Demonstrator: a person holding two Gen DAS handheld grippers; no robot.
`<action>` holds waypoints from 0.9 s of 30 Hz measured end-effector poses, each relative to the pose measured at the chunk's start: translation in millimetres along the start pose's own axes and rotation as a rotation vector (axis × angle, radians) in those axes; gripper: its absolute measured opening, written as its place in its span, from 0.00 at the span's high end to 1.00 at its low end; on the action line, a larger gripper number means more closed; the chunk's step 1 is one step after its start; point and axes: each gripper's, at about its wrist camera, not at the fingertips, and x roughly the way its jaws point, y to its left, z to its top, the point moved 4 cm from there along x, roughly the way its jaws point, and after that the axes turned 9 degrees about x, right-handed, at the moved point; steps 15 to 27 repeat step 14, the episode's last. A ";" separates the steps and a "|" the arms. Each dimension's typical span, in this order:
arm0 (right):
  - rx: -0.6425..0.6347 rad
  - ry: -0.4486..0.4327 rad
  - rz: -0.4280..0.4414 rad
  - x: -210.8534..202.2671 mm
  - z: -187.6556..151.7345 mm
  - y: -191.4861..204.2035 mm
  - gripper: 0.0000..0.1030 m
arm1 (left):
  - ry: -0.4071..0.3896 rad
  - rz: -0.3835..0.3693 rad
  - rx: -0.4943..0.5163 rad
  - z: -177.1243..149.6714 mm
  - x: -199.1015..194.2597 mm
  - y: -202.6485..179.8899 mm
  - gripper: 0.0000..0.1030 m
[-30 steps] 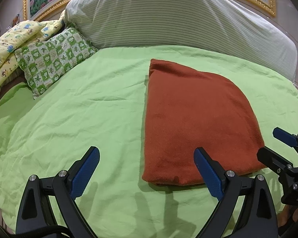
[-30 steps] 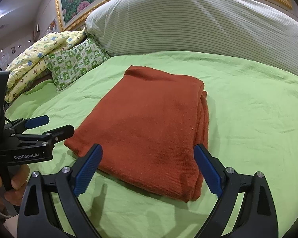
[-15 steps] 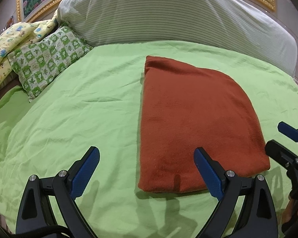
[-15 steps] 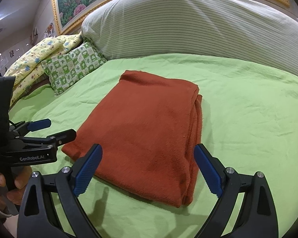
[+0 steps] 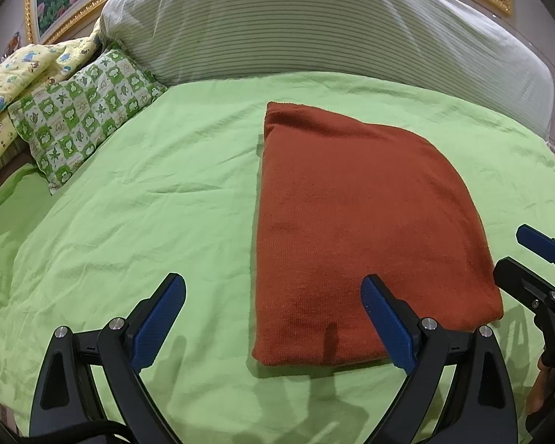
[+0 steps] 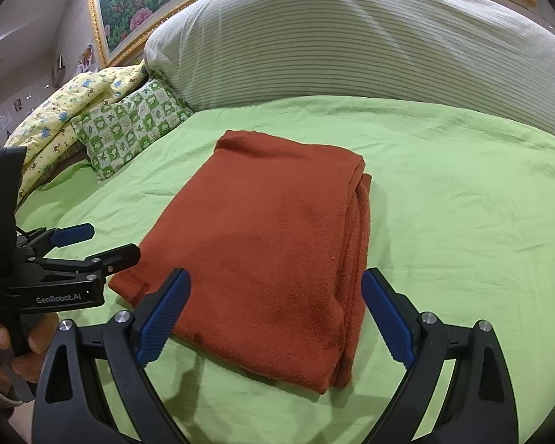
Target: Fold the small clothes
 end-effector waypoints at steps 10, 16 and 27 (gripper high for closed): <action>0.017 0.012 -0.002 2.1 -0.2 -1.2 0.09 | 0.005 -0.005 -0.001 2.0 0.9 0.5 0.07; 0.011 0.011 -0.003 3.4 0.7 -2.2 0.09 | -0.001 -0.006 0.004 3.6 0.0 0.2 0.07; 0.011 0.011 -0.003 3.4 0.7 -2.2 0.09 | -0.001 -0.006 0.004 3.6 0.0 0.2 0.07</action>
